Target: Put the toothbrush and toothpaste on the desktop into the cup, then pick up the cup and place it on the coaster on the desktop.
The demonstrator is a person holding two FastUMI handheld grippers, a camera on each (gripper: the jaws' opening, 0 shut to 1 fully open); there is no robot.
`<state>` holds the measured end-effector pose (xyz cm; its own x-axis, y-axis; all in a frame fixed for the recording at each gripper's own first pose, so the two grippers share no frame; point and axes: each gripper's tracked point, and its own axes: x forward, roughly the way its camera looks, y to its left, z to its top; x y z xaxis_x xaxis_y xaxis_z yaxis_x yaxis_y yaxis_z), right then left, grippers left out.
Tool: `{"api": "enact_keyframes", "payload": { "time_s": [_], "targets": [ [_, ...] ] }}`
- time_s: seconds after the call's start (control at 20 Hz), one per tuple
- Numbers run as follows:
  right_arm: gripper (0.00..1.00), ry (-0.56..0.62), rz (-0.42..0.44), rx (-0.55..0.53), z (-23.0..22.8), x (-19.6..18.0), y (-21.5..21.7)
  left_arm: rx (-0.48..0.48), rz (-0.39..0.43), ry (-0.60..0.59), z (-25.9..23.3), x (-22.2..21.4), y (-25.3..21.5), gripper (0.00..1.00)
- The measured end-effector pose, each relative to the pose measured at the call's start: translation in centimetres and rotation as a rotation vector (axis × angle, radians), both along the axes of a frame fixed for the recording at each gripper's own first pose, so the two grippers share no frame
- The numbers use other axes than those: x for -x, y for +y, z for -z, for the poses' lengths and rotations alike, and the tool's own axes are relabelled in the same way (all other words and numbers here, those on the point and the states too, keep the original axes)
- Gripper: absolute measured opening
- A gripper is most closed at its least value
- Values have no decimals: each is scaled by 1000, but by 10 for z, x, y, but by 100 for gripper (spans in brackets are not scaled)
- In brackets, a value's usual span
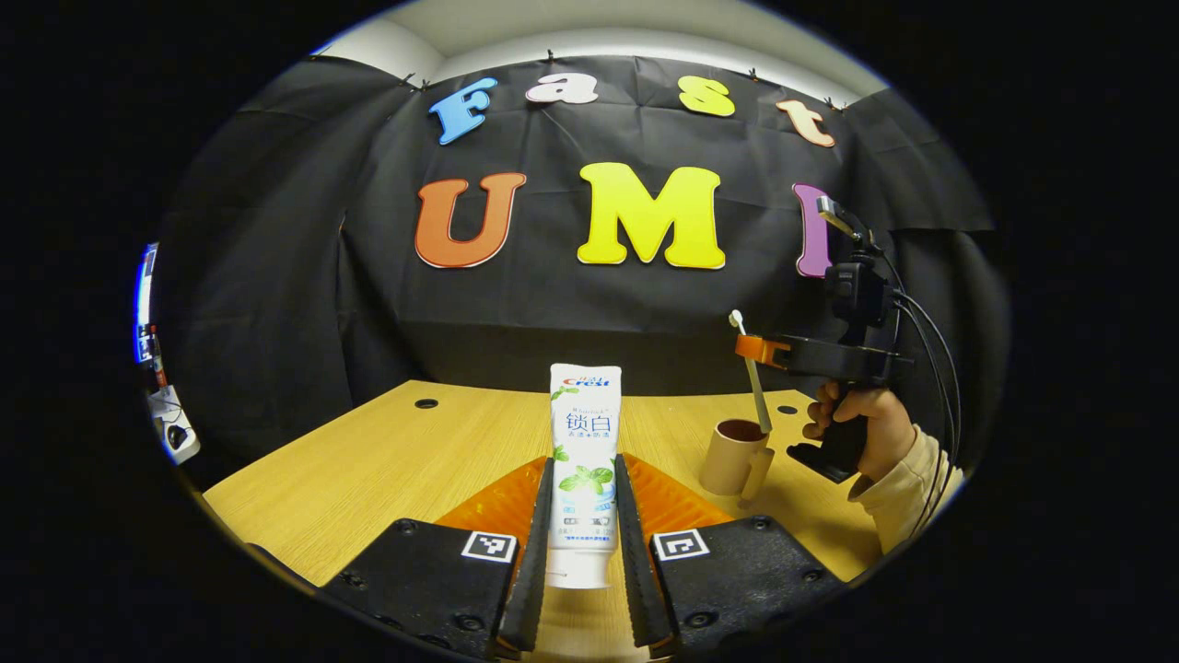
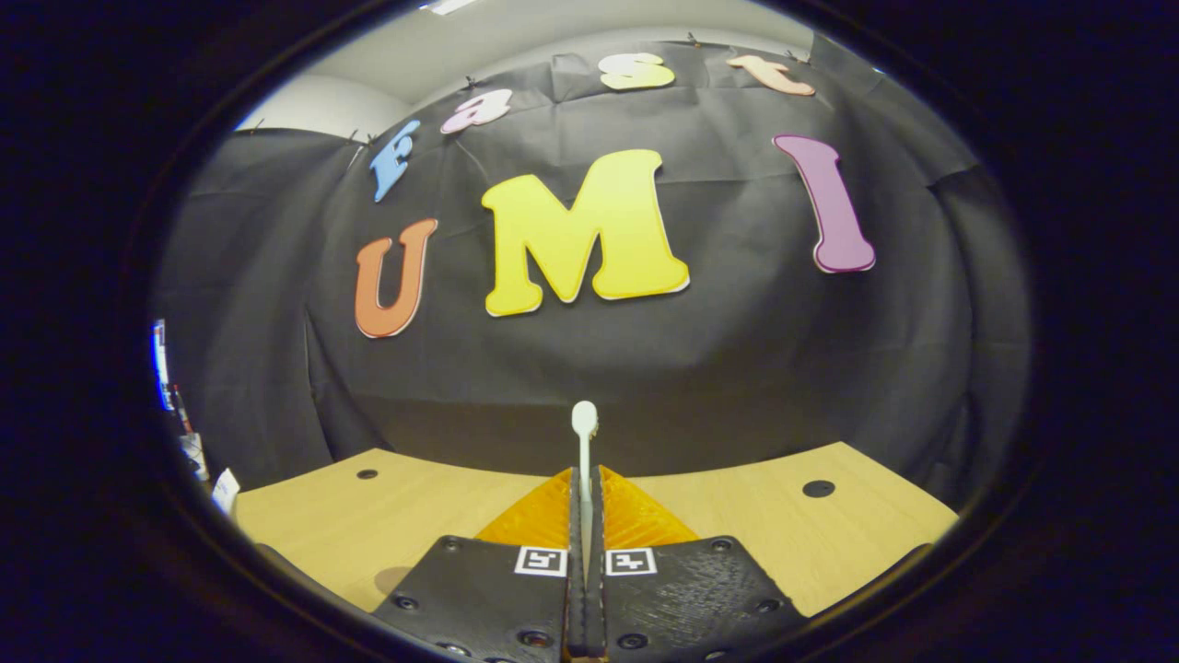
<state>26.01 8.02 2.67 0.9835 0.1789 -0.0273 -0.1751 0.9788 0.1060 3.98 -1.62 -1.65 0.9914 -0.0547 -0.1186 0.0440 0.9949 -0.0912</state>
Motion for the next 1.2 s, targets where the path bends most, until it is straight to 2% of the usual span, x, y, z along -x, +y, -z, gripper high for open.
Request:
{"api": "enact_keyframes", "payload": {
  "time_s": [0.25,0.4,0.5,0.55,0.6,0.65,0.7,0.75,0.8,0.85,1.2],
  "targets": [
    [5,22,-8,-2,3,4,-1,3,22,14,6,0,-9,40],
    [9,54,-49,-17,9,16,4,-2,23,14,7,1,-11,40],
    [25,71,-63,-28,14,21,3,-6,24,8,5,2,-14,40],
    [45,80,-63,-23,18,22,-1,-8,26,7,4,1,-16,40],
    [53,88,-67,-20,21,24,-3,-6,29,7,5,-1,-18,40],
    [65,94,-75,-15,23,26,-4,-2,35,11,6,-2,-23,40],
    [72,99,-81,-5,25,28,-7,3,44,16,6,-3,-28,40],
    [87,105,-79,5,28,29,-11,7,50,19,7,-4,-32,40],
    [92,112,-81,12,30,31,-14,9,53,16,5,-8,-36,40],
    [96,118,-77,19,33,35,-18,7,55,10,3,-12,-41,40],
    [96,82,21,24,31,76,-75,9,88,-59,-21,-54,-80,40]
  ]
}}
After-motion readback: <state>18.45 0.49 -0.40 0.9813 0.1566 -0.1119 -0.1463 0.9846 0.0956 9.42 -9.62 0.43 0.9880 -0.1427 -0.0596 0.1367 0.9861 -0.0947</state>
